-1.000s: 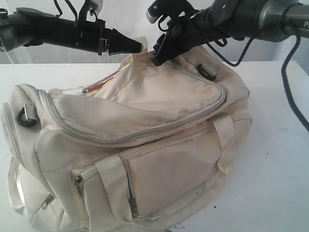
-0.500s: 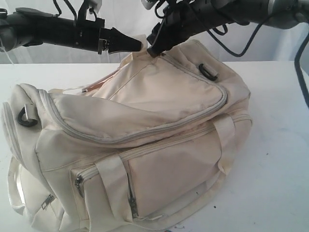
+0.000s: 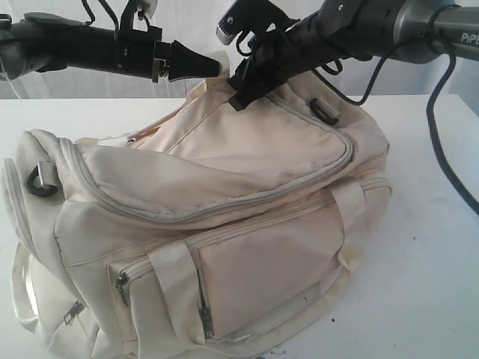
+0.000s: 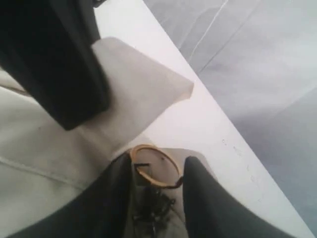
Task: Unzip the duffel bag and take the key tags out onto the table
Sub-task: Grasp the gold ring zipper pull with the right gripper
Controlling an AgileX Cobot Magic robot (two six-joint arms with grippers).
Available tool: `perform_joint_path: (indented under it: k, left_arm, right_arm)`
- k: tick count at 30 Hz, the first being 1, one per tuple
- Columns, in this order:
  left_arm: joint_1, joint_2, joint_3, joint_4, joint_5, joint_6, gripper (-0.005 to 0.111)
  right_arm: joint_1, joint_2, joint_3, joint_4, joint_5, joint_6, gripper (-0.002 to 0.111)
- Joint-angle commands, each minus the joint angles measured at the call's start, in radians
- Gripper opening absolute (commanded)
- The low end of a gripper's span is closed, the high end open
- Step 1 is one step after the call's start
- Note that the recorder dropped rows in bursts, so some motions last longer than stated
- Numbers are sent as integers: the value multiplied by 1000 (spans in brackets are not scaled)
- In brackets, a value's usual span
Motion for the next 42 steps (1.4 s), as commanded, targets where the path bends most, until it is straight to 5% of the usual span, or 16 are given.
perform_joint_path:
  k: [1, 5, 42]
  left_arm:
    - [-7, -37, -6, -128, 109, 14, 0]
    - [-7, -37, -6, -128, 109, 18, 0]
    - [-7, -37, -6, 23, -100, -139, 0]
  right_arm:
    - [-1, -20, -3, 7, -11, 2, 16]
    - [-1, -46, -3, 7, -11, 14, 0]
    - [-52, -152, -3, -198, 218, 389, 0]
